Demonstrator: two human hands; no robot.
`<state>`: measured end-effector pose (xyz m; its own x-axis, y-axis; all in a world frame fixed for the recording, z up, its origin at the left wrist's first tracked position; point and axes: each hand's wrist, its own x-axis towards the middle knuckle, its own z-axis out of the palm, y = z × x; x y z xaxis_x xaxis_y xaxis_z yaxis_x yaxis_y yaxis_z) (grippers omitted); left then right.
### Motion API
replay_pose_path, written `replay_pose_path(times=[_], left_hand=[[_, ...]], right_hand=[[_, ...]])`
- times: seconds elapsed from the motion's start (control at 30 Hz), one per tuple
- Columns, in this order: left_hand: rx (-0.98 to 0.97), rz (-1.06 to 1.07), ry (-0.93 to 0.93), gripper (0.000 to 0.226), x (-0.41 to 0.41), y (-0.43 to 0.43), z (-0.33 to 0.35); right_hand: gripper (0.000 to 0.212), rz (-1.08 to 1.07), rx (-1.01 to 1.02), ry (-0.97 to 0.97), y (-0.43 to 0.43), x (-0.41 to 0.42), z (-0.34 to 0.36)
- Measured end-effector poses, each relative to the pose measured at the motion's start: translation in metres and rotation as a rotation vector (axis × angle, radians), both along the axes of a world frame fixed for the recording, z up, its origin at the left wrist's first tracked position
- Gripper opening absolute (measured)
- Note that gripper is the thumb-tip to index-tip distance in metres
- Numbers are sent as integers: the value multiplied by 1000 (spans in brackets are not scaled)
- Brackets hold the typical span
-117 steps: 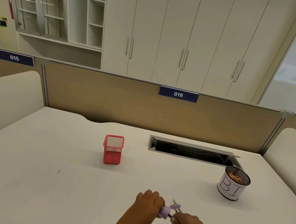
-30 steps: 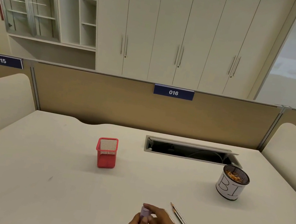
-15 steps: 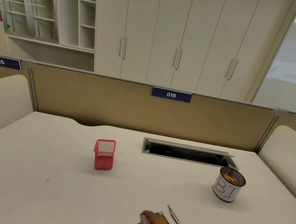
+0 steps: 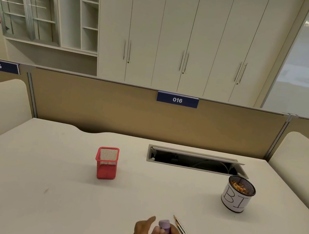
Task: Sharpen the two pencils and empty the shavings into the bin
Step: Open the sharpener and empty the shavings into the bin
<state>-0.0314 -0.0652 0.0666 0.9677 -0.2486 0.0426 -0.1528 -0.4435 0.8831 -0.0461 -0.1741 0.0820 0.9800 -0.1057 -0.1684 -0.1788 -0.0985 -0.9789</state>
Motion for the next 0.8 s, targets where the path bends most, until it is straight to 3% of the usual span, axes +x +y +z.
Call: replay_pose_path(times=[0.07,0.17,0.4,0.6,0.73,0.8], left_hand=[[-175,16,81,37,11,-3,-1],[-212,-103,109,27,19,6,13],[-271,-292,119,65,20,14,27],[-282,-298,31,47,22,15,31],[-205,-298,-20,20,24,18,38],[-161,-302,-61,23,25,19,38]], right_hand=[[14,-7,-45,-19,-2,-2,0],[17,2,-145,-53,-2,-6,-3],[15,-40,-98,-94,-2,-5,-4],[11,3,4,-133,-2,-3,6],[47,119,30,-165,-7,-1,5],[50,145,-5,-160,-9,0,4]])
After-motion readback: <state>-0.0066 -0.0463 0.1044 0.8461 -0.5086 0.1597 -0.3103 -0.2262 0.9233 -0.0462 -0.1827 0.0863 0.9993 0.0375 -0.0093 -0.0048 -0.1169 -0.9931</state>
